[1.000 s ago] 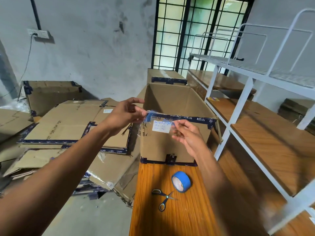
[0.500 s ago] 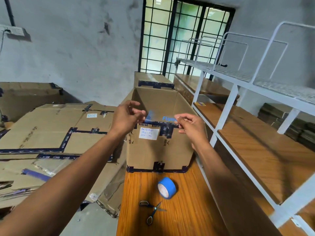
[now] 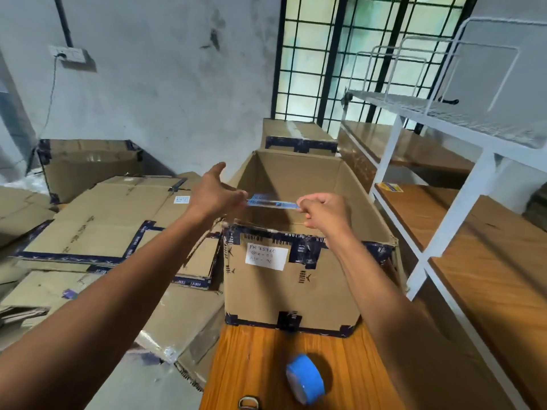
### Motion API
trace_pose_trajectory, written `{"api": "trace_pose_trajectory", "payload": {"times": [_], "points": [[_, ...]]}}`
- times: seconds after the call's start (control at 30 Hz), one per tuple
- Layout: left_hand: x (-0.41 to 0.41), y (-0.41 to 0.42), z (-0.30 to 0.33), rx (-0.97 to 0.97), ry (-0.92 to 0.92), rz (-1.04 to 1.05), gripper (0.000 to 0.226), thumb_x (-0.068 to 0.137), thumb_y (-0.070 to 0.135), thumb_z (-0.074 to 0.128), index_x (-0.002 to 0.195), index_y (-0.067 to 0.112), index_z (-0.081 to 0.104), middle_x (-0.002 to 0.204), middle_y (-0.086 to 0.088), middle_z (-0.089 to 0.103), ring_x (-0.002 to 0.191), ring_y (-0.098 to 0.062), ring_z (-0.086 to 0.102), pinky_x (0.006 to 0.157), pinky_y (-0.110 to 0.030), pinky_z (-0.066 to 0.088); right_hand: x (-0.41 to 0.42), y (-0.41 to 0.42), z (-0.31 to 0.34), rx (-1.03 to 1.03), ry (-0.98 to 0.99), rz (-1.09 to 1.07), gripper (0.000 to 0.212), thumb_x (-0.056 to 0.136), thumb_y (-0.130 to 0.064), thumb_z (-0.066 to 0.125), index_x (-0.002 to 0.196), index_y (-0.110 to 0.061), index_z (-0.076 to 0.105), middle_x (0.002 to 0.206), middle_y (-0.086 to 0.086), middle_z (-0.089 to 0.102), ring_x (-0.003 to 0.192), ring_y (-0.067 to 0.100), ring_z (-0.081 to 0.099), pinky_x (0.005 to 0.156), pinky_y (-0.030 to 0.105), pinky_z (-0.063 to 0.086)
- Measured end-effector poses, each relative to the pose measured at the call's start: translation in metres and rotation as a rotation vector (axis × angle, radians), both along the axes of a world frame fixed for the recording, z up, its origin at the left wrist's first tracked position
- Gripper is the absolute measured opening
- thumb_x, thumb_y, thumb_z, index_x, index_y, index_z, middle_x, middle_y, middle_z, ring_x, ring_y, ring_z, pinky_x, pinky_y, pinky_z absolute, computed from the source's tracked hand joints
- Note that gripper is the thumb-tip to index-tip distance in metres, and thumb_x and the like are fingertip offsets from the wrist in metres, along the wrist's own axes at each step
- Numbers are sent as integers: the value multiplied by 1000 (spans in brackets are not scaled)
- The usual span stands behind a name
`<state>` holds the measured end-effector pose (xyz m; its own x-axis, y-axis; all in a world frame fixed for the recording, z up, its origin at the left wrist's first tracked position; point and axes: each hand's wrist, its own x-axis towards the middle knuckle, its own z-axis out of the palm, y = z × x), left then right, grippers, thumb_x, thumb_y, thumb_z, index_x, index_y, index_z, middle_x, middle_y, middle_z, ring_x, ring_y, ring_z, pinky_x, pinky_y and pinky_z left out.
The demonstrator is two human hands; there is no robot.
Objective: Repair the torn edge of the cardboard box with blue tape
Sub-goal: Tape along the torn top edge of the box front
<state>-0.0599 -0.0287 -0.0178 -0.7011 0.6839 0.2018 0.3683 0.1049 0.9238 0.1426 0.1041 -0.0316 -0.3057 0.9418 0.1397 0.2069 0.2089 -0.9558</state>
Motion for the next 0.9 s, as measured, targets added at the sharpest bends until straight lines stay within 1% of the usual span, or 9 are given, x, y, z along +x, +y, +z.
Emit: {"api": "trace_pose_trajectory", "payload": {"times": [0.13,0.3,0.4,0.47,0.53,0.63,0.77,0.83,0.9], "points": [[-32,21,-4,-33,-57,-22,94,83,4,89,160,21,39,114,-15,77,93,-27,80,87,-48,67,-21,31,-5,-124,41,102,24,87,-16,83,106,-24,71,81,0,81,69,9,71,63,27,61],[-57,36,-13,-165,-92,-75,64,82,6,89,139,12,60,109,-20,77,93,-32,81,91,-52,65,-35,51,-12,-263,-45,260,11,90,-8,76,97,-17,74,88,7,81,65,14,63,60,30,60],[-61,41,-10,-251,-146,-144,36,87,3,84,121,7,71,102,-20,79,94,-30,81,89,-43,66,-35,61,-8,-352,-108,345,12,95,-4,70,100,-11,77,89,9,79,65,15,62,57,27,60],[-64,44,-6,-307,-191,-186,27,89,1,81,115,7,73,100,-17,80,94,-27,81,84,-36,66,-34,67,-7,-431,-135,390,13,98,-5,68,107,-9,76,91,10,80,64,13,62,56,25,60],[-69,48,-3,-356,-205,-208,23,90,0,80,111,6,73,98,-15,82,92,-25,81,80,-33,66,-34,73,-8,-480,-162,416,14,99,-4,66,111,-7,74,91,11,81,59,10,61,54,23,59],[-71,56,-2,-444,-135,-218,15,92,-1,77,105,5,75,93,-13,80,75,-16,81,65,-25,64,-37,79,-11,-500,-208,425,15,98,-2,66,112,-3,73,86,10,81,52,7,58,48,20,55],[-71,67,2,-576,-61,-257,10,96,-4,71,106,-2,74,91,-16,78,71,-17,77,57,-22,61,-41,85,-14,-560,-253,424,16,97,-1,67,112,2,73,83,11,80,46,3,54,45,17,53],[-70,72,2,-632,-66,-267,12,98,-7,68,108,-5,71,87,-16,77,65,-15,77,57,-23,63,-42,86,-15,-614,-276,446,14,98,0,64,109,3,73,80,10,79,42,2,52,42,15,51],[-70,77,2,-692,-49,-280,14,97,-8,68,111,-6,70,84,-14,77,64,-14,76,64,-25,65,-42,87,-15,-636,-306,459,16,99,1,63,111,5,72,79,10,78,41,2,51,41,14,50]]}}
